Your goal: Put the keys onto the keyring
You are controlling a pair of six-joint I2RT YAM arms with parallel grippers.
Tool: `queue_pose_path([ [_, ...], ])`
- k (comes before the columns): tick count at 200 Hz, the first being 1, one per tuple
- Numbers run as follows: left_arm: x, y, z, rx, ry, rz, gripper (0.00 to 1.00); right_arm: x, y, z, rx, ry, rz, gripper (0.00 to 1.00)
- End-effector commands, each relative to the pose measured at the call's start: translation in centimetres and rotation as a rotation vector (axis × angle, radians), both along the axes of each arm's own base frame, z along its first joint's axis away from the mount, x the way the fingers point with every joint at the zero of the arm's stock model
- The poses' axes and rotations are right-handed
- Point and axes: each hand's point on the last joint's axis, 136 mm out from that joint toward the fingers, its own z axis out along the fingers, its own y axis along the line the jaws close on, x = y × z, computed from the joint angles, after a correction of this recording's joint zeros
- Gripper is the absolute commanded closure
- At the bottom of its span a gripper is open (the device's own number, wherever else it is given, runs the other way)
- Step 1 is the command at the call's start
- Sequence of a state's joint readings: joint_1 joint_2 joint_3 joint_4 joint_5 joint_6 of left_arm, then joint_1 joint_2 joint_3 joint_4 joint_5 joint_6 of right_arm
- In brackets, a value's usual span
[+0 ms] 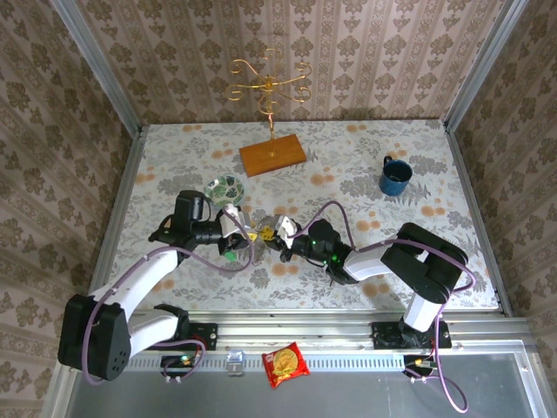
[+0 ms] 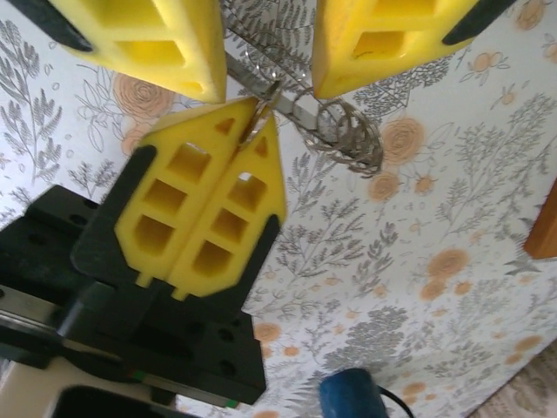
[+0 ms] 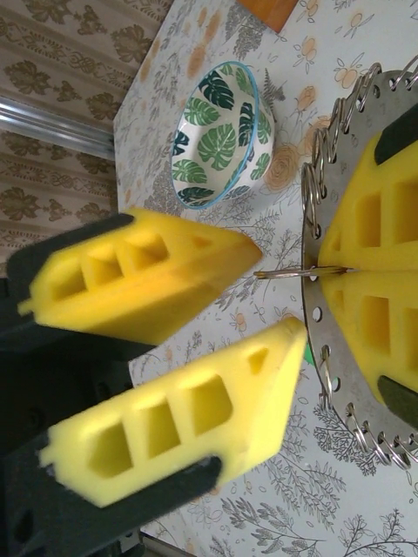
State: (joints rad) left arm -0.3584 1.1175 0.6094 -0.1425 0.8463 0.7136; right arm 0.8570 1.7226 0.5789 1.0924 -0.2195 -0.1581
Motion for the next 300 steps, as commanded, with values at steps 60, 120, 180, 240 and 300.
queue_pose_path([
  [60, -0.2, -0.8, 0.5, -0.002, -0.041, -0.088, 0.82, -0.2, 0.7, 2.0, 0.035, -0.020, 0.043, 1.00],
  [120, 0.3, -1.2, 0.9, 0.010, -0.075, -0.092, 1.00, -0.1, 0.5, 1.8, 0.014, -0.018, 0.031, 0.99],
  [180, -0.1, -1.0, 2.3, 0.149, -0.065, -0.053, 1.00, -0.3, -2.9, -0.5, -0.271, -0.056, -0.035, 0.73],
  [240, -0.1, -1.1, 1.9, 0.309, -0.082, -0.010, 1.00, -0.3, -4.7, 0.1, -0.260, -0.031, -0.078, 0.75],
  [300, 2.9, -1.7, 4.0, 0.296, 0.078, 0.264, 1.00, 2.2, -8.7, 1.9, -0.138, 0.066, -0.282, 0.77],
])
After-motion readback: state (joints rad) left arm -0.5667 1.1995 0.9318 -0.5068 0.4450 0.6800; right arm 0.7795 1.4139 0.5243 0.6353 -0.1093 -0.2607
